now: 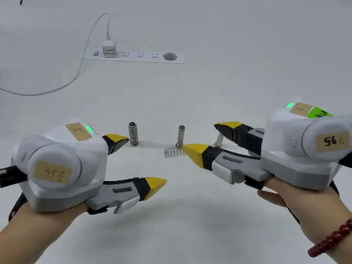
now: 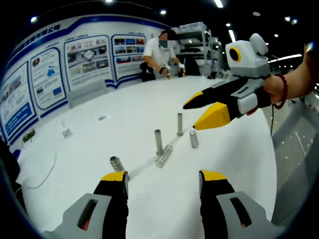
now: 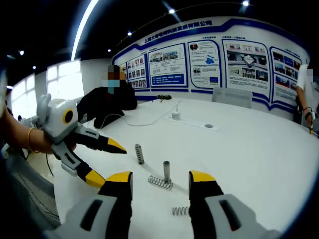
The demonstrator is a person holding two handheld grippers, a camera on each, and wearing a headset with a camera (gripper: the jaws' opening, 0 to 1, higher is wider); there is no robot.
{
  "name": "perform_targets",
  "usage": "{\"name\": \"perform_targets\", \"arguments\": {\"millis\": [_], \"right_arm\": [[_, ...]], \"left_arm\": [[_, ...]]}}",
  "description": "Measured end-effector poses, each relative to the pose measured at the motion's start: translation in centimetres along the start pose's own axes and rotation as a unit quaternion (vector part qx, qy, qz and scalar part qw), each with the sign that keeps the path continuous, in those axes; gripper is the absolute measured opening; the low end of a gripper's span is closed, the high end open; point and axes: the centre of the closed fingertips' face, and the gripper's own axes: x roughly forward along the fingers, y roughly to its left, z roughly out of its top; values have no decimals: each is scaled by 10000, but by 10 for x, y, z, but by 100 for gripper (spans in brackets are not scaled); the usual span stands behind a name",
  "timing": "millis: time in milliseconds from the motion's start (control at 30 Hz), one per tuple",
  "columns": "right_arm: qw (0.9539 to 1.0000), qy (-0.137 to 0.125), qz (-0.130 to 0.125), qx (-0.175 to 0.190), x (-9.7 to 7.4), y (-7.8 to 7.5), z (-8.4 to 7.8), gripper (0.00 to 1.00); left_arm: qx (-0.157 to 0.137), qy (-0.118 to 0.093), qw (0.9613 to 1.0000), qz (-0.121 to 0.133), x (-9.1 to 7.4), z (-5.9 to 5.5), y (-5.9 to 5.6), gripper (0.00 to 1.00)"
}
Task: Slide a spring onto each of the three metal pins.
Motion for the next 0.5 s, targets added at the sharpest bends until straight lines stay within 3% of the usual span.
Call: {"name": "perform_targets", "arguments": {"millis": [333,500], "right_arm": [[9999,108,71,-62,-11,-6,-12,47],[9997,189,37,-118,-19,-9,-18,47]], "left_arm": [[-9,38,9999,-168,21,0,-1,45],[142,141,9992,-334,30,-4,-5,38]]}}
